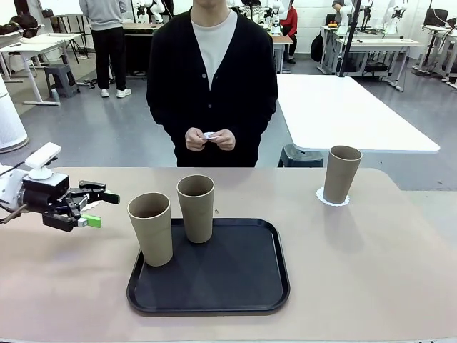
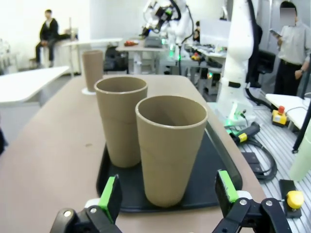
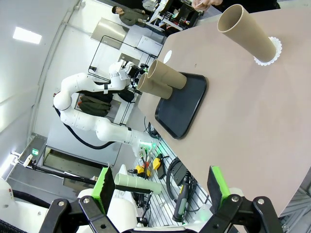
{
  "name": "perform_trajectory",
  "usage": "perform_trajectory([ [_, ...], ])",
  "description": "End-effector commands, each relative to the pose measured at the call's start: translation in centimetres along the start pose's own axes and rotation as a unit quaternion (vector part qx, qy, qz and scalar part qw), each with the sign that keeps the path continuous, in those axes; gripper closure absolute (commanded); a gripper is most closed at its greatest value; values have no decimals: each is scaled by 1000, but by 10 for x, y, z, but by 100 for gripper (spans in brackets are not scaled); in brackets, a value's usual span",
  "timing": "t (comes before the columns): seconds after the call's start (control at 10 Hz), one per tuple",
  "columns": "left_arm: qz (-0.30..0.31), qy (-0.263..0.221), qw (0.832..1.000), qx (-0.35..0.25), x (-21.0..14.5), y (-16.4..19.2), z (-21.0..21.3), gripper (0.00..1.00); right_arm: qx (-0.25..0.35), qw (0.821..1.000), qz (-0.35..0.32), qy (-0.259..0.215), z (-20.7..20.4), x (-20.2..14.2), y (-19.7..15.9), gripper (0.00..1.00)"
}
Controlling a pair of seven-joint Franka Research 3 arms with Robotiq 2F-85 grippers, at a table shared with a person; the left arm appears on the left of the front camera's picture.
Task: Place coasters on the table and set cups on them.
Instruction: Take one Reusable plastic cup from the Flat Tray and place it on a coaster set by the human.
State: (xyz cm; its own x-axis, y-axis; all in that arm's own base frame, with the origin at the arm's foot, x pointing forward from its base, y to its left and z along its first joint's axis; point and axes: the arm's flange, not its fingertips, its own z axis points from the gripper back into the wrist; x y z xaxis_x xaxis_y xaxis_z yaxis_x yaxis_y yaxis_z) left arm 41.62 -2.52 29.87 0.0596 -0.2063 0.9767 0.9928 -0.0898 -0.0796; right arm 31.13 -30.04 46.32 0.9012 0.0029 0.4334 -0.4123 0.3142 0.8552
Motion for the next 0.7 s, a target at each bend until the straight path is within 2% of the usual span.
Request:
perform_trajectory([
  [0.0, -13, -8, 1000, 12, -6, 13, -11, 0, 3, 1000, 4, 0, 0, 0, 0, 0],
  [0.6, -18, -29, 999, -37, -28, 26, -50, 0, 3, 1000, 4, 0, 0, 0, 0, 0],
])
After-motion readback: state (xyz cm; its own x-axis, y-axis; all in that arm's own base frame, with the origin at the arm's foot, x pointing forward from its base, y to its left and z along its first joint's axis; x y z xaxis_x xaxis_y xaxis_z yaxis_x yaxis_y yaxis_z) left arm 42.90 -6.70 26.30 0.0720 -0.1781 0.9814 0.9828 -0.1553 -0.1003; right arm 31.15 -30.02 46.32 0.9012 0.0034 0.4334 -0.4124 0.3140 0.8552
